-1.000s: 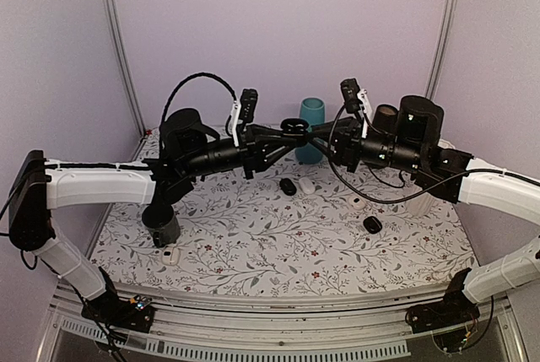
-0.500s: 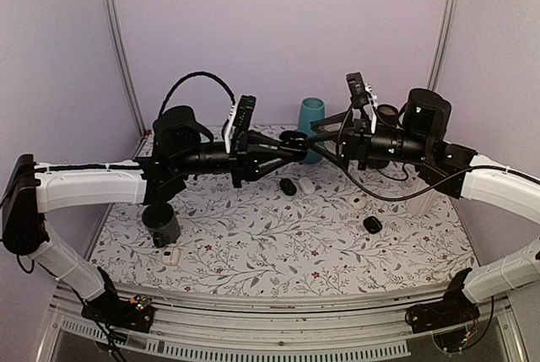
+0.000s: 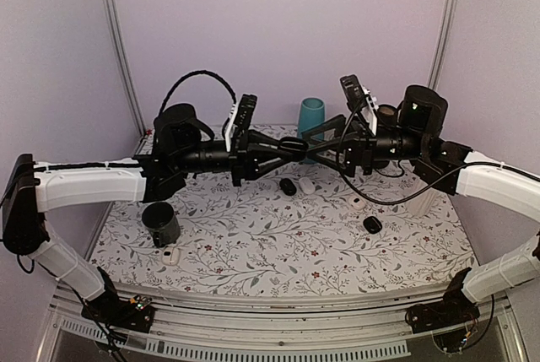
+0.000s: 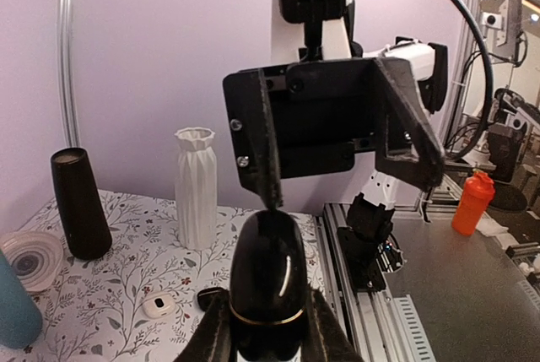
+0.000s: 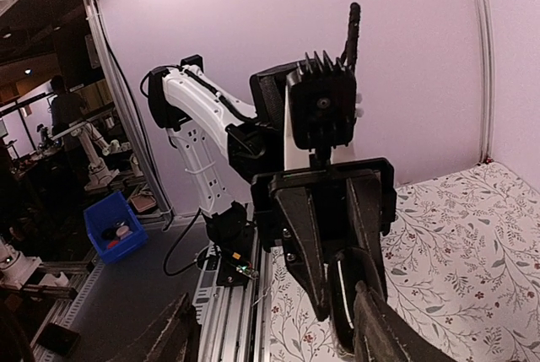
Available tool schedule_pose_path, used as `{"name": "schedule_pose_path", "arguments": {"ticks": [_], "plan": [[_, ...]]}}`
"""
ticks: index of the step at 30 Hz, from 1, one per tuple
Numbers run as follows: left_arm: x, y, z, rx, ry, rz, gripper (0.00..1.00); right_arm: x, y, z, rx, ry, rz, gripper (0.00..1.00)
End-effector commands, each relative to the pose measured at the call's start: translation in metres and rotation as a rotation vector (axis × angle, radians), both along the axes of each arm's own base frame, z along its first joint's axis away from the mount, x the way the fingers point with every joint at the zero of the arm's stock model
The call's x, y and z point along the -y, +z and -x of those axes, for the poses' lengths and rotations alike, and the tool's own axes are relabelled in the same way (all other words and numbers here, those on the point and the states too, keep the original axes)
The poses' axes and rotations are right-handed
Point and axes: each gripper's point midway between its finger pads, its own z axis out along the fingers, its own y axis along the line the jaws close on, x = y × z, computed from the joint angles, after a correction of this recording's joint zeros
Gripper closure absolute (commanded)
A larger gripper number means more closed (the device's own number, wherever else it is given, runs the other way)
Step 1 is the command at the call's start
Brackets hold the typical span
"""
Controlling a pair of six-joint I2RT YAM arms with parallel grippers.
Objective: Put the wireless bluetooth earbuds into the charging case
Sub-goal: Close the charging case.
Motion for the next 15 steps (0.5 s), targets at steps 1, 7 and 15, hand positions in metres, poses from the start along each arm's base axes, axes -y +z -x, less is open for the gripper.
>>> {"name": "schedule_pose_path", "arguments": {"ticks": [1,7,15], "plan": [[-0.007,0.007,-0.027,-0.022,0.081,0.021,1.0,0.006,0.018,0.014,0.055,0.051,-0.032,0.39],[-0.014,-0.014,-0.053,-0.136,0.173,-0.001,1.0,0.009,0.006,-0.022,0.038,-0.167,0.013,0.39],[-0.049,-0.093,-0.105,-0.401,0.442,-0.124,1.0,0.036,-0.008,-0.064,0.044,-0.488,0.013,0.32]]}}
